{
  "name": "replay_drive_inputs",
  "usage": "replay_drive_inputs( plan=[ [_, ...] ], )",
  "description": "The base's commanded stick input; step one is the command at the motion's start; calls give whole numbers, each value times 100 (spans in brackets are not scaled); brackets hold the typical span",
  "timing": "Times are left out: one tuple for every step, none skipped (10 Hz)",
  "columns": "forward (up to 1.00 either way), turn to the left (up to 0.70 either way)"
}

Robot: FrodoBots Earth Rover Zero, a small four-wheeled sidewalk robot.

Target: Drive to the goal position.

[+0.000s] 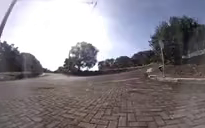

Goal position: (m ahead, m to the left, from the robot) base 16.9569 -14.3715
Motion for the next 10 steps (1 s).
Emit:
replay_drive_inputs(
  plan=[
    [100, 0],
    [100, 0],
    [100, 0],
    [100, 0],
    [100, 0],
    [100, 0],
    [100, 0],
    [100, 0],
    [100, 0],
    [100, 0]
  ],
)
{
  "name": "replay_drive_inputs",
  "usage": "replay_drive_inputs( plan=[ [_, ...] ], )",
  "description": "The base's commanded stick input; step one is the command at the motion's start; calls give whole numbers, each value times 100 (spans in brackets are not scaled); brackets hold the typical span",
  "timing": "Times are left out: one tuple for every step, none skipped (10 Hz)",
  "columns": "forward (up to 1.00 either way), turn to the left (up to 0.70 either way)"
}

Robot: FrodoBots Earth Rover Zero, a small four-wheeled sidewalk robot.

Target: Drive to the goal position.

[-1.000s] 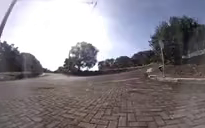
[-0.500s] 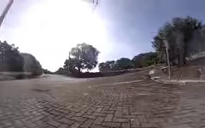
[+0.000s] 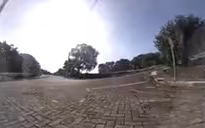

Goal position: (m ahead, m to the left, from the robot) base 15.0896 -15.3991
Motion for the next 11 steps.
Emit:
replay_drive_inputs(
  plan=[
    [100, 0],
    [100, 0],
    [100, 0],
    [100, 0],
    [100, 0],
    [100, 0],
    [100, 0],
    [100, 0],
    [100, 0],
    [100, 0],
    [100, 0]
  ],
)
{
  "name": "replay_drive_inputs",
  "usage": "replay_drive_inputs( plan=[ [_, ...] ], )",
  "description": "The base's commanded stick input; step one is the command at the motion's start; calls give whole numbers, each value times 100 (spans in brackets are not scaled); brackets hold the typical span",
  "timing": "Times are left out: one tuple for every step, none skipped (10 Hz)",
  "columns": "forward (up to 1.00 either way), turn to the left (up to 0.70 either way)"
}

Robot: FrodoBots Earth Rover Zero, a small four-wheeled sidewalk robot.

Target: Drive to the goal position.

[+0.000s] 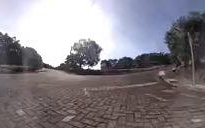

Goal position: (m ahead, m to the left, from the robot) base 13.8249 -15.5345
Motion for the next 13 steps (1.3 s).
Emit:
replay_drive_inputs(
  plan=[
    [100, 0],
    [100, 0],
    [100, 0],
    [100, 0],
    [100, 0],
    [100, 0],
    [100, 0],
    [100, 0],
    [100, 0],
    [100, 0],
    [100, 0],
    [100, 0],
    [100, 0]
  ],
)
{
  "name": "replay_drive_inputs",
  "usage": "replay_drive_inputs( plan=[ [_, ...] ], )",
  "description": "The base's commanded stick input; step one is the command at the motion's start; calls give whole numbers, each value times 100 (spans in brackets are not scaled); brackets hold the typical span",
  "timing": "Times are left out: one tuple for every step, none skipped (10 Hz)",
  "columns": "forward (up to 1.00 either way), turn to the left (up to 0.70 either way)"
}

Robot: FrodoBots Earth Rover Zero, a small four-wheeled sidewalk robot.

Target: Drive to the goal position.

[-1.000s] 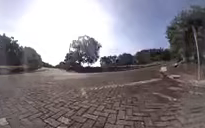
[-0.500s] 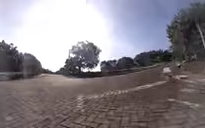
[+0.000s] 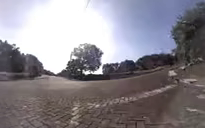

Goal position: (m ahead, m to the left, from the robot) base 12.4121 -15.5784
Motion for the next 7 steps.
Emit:
replay_drive_inputs(
  plan=[
    [100, 0],
    [100, 0],
    [100, 0],
    [100, 0],
    [100, 0],
    [100, 0],
    [100, 0]
  ],
)
